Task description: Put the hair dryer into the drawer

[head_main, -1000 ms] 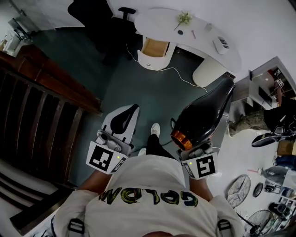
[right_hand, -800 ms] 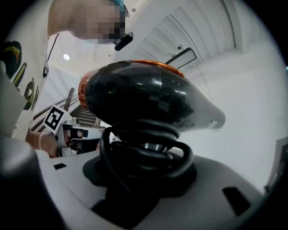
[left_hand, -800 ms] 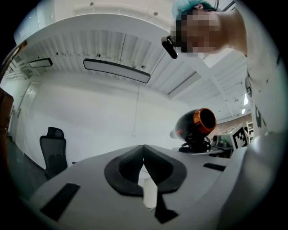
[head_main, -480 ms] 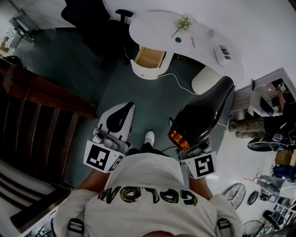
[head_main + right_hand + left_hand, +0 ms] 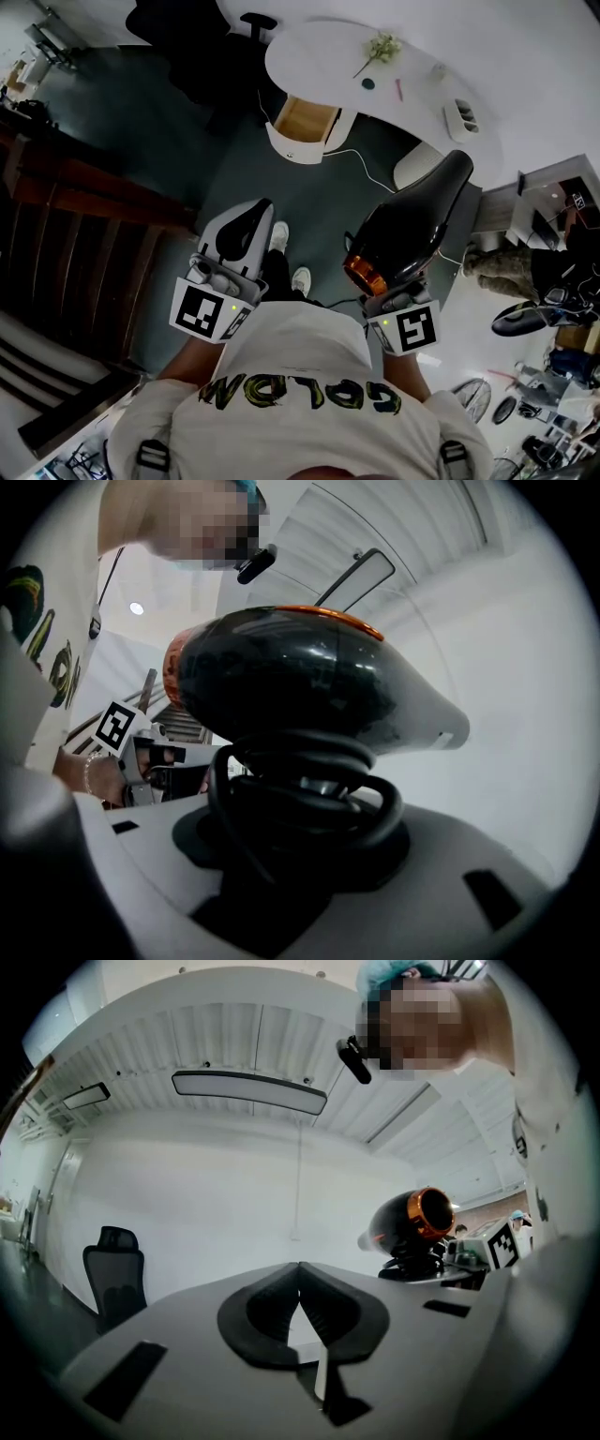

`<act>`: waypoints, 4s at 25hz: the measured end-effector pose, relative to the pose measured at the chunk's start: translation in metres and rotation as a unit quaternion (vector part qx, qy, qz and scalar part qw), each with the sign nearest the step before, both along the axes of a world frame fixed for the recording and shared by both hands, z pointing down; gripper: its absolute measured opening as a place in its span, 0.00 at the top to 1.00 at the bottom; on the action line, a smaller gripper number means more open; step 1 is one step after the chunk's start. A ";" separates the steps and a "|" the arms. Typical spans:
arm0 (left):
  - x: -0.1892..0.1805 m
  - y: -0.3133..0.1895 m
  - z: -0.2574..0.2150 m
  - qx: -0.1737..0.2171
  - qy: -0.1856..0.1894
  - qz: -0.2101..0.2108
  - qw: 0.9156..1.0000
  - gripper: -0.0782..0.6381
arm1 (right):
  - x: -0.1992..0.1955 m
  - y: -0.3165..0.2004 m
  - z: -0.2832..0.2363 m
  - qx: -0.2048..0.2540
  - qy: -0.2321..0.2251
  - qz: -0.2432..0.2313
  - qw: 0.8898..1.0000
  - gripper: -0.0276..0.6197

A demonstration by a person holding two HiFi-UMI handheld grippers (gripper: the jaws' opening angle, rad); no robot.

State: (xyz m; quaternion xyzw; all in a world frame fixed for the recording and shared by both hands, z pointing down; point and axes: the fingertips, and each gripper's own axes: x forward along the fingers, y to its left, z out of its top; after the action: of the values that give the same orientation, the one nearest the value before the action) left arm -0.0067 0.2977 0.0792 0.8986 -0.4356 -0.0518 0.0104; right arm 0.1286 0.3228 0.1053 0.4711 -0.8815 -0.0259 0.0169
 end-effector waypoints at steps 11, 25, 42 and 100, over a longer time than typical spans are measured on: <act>-0.001 -0.089 0.007 0.001 0.006 0.014 1.000 0.87 | -0.008 -0.088 0.009 0.002 0.005 0.002 1.000 0.57; -0.058 -0.279 0.009 -0.007 0.021 0.048 0.999 0.87 | -0.073 -0.275 0.007 -0.009 0.024 0.017 1.000 0.57; -0.075 -0.406 0.015 -0.013 0.022 0.101 0.995 0.87 | -0.110 -0.393 0.021 -0.029 0.037 0.024 0.999 0.57; -0.015 -0.477 0.510 -0.347 -0.264 0.286 0.853 0.71 | -0.102 -0.402 0.492 -0.507 0.164 -0.373 0.760 0.57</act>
State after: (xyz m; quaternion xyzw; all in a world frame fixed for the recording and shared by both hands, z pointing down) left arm -0.0216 -0.1791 0.5892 0.9012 -0.1351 0.3477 0.2207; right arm 0.0266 -0.0792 0.5976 0.0164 -0.8556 0.3436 0.3869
